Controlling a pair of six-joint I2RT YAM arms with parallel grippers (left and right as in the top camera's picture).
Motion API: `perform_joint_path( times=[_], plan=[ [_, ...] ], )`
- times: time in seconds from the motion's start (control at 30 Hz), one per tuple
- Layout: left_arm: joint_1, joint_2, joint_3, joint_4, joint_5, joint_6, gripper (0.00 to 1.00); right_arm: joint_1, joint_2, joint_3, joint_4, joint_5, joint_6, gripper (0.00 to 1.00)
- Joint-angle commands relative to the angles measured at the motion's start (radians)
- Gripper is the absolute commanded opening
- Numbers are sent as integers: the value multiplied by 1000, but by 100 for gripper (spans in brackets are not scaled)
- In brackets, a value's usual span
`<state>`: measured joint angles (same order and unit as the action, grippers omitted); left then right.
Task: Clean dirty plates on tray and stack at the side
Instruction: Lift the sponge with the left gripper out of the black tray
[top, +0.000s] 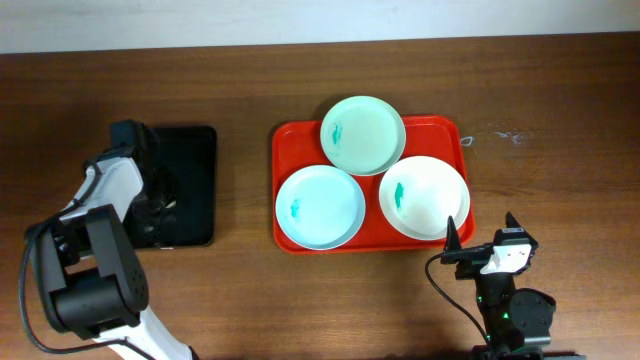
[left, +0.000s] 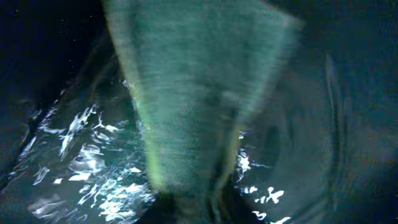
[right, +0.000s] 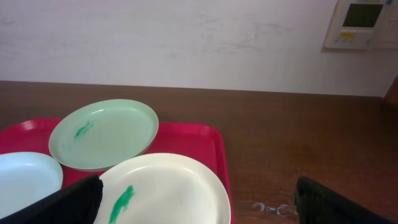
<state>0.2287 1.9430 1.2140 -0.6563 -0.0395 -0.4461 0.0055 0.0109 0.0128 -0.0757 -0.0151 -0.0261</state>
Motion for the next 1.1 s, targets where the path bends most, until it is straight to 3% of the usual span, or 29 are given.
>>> perform_joint_path(
  times=[0.0, 0.27, 0.3, 0.33, 0.37, 0.4, 0.47, 0.7, 0.83, 1.07],
  plan=[
    [-3, 37, -31, 44, 29, -5, 99, 6, -7, -7, -4, 9, 4, 99],
    [-3, 37, -31, 164, -59, -5, 100, 6, -7, -7, -4, 9, 4, 98],
    [-3, 37, -31, 171, -58, -5, 89, 6, -7, -7, -4, 9, 4, 99],
    [-3, 37, -31, 172, -59, -5, 70, 6, -7, -7, -4, 9, 4, 99],
    [-3, 37, -31, 173, -59, -5, 45, 6, -7, -7, -4, 9, 4, 99],
    [-3, 37, -31, 173, -59, -5, 28, 6, -7, -7, -4, 9, 4, 99],
    [-3, 37, -29, 174, -59, -5, 2, 6, -7, -7, -4, 9, 4, 99],
    [-3, -48, 72, 15, -57, -6, 0, 6, -7, -7, -4, 9, 4, 99],
    [-3, -203, 183, -98, -13, -5, 0, 6, -7, -7, -4, 9, 4, 99],
    [-3, -440, 206, -121, 40, 0, 0, 6, -7, -7, -4, 9, 4, 99]
  ],
)
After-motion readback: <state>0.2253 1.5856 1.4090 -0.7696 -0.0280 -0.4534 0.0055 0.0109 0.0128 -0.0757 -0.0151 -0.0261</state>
